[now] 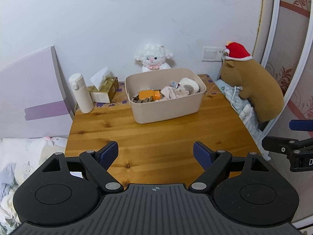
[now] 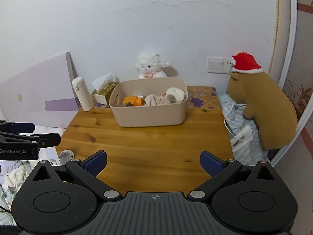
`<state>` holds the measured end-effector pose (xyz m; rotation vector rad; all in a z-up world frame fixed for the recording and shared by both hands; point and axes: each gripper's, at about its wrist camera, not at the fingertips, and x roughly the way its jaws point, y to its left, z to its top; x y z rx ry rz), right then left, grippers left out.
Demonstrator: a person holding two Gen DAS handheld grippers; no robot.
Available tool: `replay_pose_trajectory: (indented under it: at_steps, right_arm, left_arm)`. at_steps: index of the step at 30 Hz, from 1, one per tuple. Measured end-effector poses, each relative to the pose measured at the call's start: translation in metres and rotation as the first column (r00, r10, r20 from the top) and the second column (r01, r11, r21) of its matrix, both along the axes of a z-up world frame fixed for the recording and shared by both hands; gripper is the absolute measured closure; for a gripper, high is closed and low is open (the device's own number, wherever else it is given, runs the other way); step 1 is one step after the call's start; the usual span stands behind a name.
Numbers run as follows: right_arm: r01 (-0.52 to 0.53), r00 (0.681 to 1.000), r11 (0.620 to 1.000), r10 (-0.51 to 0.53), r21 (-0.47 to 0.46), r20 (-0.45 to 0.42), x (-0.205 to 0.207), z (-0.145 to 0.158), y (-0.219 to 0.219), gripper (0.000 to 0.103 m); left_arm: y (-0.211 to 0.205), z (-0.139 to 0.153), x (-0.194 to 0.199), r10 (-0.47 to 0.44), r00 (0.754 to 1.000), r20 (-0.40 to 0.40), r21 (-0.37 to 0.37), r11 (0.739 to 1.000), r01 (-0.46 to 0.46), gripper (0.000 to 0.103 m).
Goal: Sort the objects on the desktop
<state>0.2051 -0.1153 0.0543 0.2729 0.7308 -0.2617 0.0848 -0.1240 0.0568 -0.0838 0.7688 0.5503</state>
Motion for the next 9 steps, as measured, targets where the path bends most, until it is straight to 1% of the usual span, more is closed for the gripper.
replay_pose_trajectory:
  at_steps: [9]
  right_arm:
    - [0.006,1.000,1.000,-0.007,-0.031,-0.009,-0.0056,0.0007,-0.0050,0.000]
  left_arm:
    - [-0.0030,-0.0065,-0.0036,-0.005,1.000,-0.009,-0.027,1.000,0.005,0.018]
